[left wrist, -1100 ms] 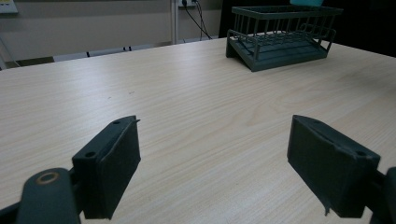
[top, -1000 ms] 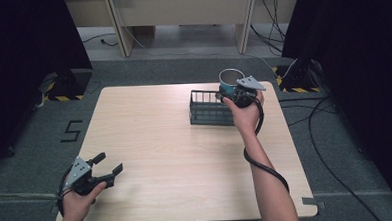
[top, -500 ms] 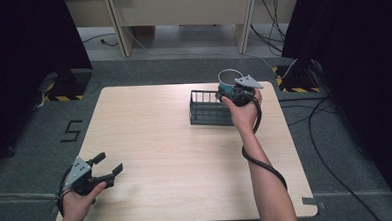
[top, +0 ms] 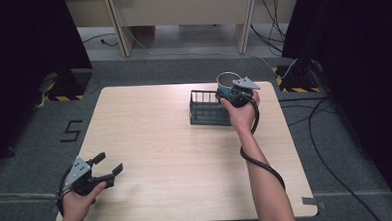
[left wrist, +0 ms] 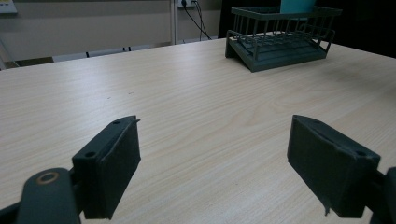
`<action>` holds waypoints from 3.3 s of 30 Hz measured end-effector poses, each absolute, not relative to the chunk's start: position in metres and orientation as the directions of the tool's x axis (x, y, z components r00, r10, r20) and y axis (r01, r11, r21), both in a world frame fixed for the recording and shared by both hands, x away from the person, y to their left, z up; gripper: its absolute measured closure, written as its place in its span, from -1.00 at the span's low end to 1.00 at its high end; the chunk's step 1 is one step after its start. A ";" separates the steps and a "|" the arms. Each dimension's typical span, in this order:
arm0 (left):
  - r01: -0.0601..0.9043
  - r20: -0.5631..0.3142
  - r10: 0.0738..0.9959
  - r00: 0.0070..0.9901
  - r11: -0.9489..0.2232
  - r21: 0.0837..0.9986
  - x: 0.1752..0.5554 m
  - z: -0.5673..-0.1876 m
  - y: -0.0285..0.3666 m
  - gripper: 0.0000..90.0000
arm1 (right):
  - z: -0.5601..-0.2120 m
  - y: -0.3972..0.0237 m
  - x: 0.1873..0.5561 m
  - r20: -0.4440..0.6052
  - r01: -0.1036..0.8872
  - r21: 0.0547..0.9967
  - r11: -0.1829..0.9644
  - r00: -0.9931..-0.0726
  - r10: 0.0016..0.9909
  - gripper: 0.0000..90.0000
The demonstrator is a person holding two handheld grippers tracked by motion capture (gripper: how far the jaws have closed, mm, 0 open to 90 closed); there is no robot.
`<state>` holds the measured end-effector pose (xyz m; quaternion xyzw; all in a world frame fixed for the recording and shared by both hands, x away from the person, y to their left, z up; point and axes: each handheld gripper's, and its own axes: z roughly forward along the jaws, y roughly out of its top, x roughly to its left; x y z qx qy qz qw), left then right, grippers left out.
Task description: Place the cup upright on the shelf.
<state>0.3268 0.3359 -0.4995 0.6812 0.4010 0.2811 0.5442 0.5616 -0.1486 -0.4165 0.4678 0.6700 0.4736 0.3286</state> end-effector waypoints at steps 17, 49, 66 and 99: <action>0.239 -0.054 0.853 0.519 -0.084 0.967 0.327 -0.499 0.336 -0.64 | -0.429 -0.146 0.565 0.006 0.371 0.920 0.129 -0.343 0.939 -0.60; 0.240 -0.053 0.852 0.520 -0.087 0.967 0.327 -0.499 0.336 -0.64 | -0.443 -0.142 0.565 0.033 0.428 0.895 0.125 -0.344 0.938 -0.65; 0.240 -0.050 0.852 0.521 -0.090 0.967 0.327 -0.499 0.336 -0.64 | -0.438 -0.146 0.547 0.046 0.441 0.890 0.118 -0.343 0.938 -0.65; 0.241 -0.052 0.856 0.515 -0.087 0.967 0.327 -0.499 0.336 -0.64 | -0.435 -0.170 0.500 0.029 0.413 0.901 0.131 -0.359 0.933 -0.66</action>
